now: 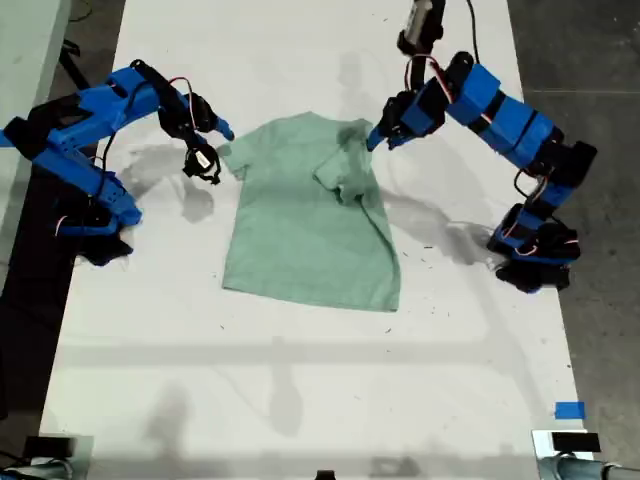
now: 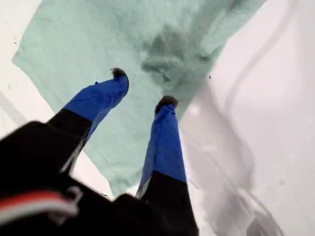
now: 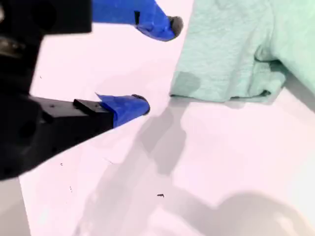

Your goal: Fold t-shirt

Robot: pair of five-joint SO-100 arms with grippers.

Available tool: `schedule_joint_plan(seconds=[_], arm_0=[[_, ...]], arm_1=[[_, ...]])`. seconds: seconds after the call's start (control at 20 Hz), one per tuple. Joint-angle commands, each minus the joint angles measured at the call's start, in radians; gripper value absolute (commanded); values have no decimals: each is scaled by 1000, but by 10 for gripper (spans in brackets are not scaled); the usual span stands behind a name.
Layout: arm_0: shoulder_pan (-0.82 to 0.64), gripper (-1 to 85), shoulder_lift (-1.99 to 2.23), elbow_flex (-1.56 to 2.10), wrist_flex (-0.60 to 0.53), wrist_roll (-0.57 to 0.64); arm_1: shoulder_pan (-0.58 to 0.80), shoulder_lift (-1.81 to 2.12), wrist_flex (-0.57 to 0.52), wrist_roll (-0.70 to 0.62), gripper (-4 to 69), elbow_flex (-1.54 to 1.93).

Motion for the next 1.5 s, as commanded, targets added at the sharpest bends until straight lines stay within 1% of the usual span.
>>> schedule_joint_plan(seconds=[0.0, 0.25, 0.65, 0.7, 0.75, 0.8, 0.85, 1.1, 1.35, 1.45], arm_0=[[32, 259, -55, -104, 6, -18], [41, 256, -184, -192, 46, -25], [32, 242, -402, -307, 48, -48], [29, 210, -448, -341, 64, -48], [25, 148, -489, -373, 84, -52], [21, 52, -522, -397, 95, -54], [18, 0, -552, -426, 114, -51], [11, 0, -526, -471, 181, -54], [-40, 0, -245, -460, 270, -46], [-66, 0, -137, -456, 281, -46]], arm_1=[[5, 141, -52, -3, 154, 72], [-6, 270, -89, 18, 145, 232], [-20, 433, -133, 48, 135, 396], [-21, 451, -140, 52, 133, 420], [-21, 471, -146, 57, 132, 443], [-21, 492, -150, 61, 130, 465], [-21, 517, -158, 64, 130, 488], [-15, 627, -179, 77, 126, 584], [-11, 653, -186, 81, 125, 632], [-11, 661, -186, 81, 126, 635]])
